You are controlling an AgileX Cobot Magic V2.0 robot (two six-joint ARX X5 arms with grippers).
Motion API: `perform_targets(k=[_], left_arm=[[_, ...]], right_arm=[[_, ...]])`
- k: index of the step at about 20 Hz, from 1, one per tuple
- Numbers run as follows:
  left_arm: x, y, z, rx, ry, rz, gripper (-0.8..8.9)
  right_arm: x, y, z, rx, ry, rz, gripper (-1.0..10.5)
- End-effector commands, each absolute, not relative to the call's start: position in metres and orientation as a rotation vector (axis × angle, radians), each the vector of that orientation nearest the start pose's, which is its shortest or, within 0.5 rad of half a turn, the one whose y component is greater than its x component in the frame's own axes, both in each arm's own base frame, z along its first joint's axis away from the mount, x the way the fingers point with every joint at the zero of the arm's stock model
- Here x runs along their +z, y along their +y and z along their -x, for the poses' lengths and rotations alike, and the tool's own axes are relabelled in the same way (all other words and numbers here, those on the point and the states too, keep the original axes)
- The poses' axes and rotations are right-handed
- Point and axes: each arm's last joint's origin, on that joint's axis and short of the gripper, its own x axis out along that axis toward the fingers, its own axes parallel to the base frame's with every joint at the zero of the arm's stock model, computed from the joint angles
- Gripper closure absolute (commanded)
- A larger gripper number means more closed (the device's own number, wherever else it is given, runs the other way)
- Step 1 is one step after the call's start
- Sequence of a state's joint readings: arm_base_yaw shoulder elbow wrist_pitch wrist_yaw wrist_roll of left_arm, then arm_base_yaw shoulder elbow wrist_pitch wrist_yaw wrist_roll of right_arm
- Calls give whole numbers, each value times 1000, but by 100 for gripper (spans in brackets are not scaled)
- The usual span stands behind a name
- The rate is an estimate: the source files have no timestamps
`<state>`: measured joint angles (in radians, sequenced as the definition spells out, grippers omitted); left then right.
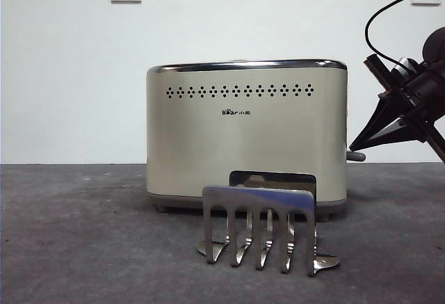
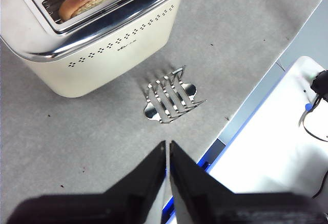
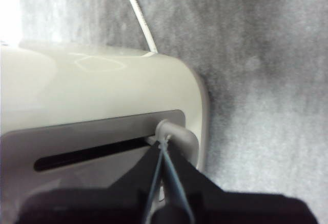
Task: Pick up a slice of bread from the rack,put the bread on the toaster,press the button
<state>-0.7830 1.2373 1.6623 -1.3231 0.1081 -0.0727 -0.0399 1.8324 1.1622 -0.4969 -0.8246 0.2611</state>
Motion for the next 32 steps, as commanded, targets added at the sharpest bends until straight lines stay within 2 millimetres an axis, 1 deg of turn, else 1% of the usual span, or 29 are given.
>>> perform_targets(k=[1, 4, 9, 14, 17, 19, 21, 23, 26, 27, 29, 32], left_arm=[[432, -138, -134, -796, 905, -240, 797], [432, -138, -134, -796, 905, -239, 797], [432, -138, -134, -796, 905, -240, 797], [432, -138, -134, -796, 904, -241, 797], [432, -138, -134, -808, 894, -265, 796], [432, -138, -134, -809, 893, -266, 796], [432, -138, -134, -809, 893, -266, 796], [432, -138, -134, -809, 894, -264, 796], [432, -138, -134, -808, 894, -264, 796], [432, -138, -134, -808, 894, -264, 796], [432, -138, -134, -809, 894, -265, 796], [432, -138, -134, -809, 894, -265, 796]], right_arm=[[141, 9, -346, 461, 1312, -706, 954], [161, 8, -348, 473, 1265, -688, 954], [201, 8, -346, 508, 1140, -642, 954], [237, 9, -333, 546, 1038, -610, 954], [263, 10, -319, 582, 971, -590, 954], [283, 10, -306, 599, 918, -565, 954], [306, 11, -288, 613, 854, -539, 954], [330, 12, -265, 625, 784, -509, 954], [366, 13, -223, 625, 666, -455, 954], [376, 12, -210, 598, 634, -433, 954], [398, 10, -179, 477, 566, -361, 954], [419, 6, -150, 321, 503, -259, 947]])
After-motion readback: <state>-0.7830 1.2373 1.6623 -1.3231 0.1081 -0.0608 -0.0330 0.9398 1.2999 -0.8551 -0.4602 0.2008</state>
